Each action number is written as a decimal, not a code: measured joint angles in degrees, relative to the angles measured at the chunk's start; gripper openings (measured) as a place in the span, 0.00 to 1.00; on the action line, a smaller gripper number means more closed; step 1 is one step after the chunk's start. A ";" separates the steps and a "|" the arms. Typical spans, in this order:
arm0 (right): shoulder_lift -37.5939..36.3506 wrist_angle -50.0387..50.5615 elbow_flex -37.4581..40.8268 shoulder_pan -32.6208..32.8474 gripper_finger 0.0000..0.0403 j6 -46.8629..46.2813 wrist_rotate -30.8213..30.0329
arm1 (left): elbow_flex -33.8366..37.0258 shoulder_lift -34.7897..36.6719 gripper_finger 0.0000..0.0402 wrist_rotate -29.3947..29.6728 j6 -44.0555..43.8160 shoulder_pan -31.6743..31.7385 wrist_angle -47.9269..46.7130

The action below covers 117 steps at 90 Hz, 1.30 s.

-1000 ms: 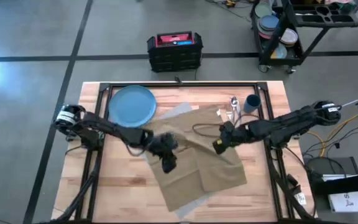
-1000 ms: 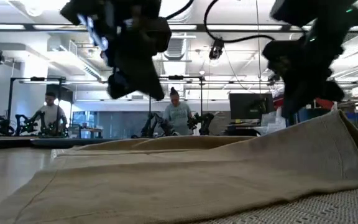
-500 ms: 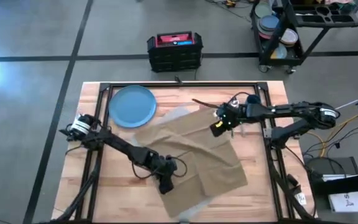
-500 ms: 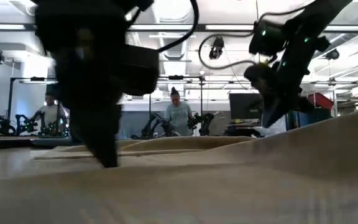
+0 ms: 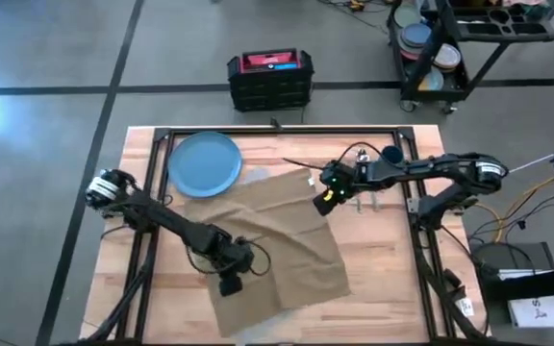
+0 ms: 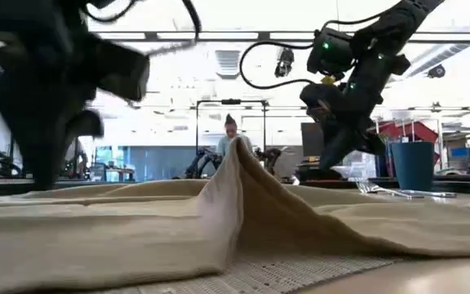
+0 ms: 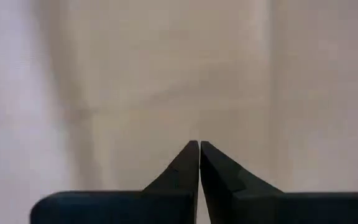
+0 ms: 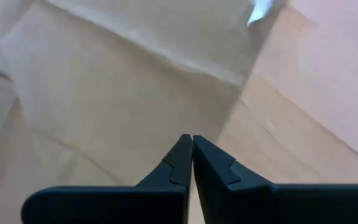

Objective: Set table place
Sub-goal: Fold the brown table napkin

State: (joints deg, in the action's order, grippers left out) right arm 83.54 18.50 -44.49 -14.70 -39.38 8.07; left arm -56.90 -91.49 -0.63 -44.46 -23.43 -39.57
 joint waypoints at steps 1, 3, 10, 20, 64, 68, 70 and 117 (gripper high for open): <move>-0.20 -0.01 0.00 0.07 0.00 -0.01 -0.01 | 0.11 0.48 0.00 0.81 -0.21 0.12 -0.29; -0.51 0.05 0.00 0.16 0.00 -0.01 -0.08 | 0.37 1.53 0.00 2.83 -0.57 0.42 -0.88; -0.79 0.13 -0.07 0.67 0.00 -0.01 -0.10 | 1.57 5.10 0.00 11.33 -1.72 2.50 -2.15; -0.96 2.38 0.13 1.86 0.00 -0.17 -0.81 | 4.52 8.20 0.00 18.24 -1.49 8.75 2.97; -6.00 4.61 0.94 11.10 0.00 -8.24 -11.71 | 0.29 -6.02 0.00 -7.58 22.10 38.31 27.42; -7.93 5.96 0.95 12.10 0.00 -9.38 -13.92 | -2.15 -8.49 0.00 -8.44 23.99 38.66 26.08; -9.03 6.48 0.98 12.57 0.00 -9.97 -14.90 | -3.38 -9.70 0.00 -8.83 24.79 38.71 25.82; -26.69 18.30 0.90 18.47 0.00 -21.92 -26.23 | -33.63 -33.34 0.00 -19.05 34.60 37.81 8.82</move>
State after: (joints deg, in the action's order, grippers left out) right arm 56.85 36.80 -43.59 3.77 -61.30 -18.16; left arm -90.53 -124.82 -19.68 -9.86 14.38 -30.75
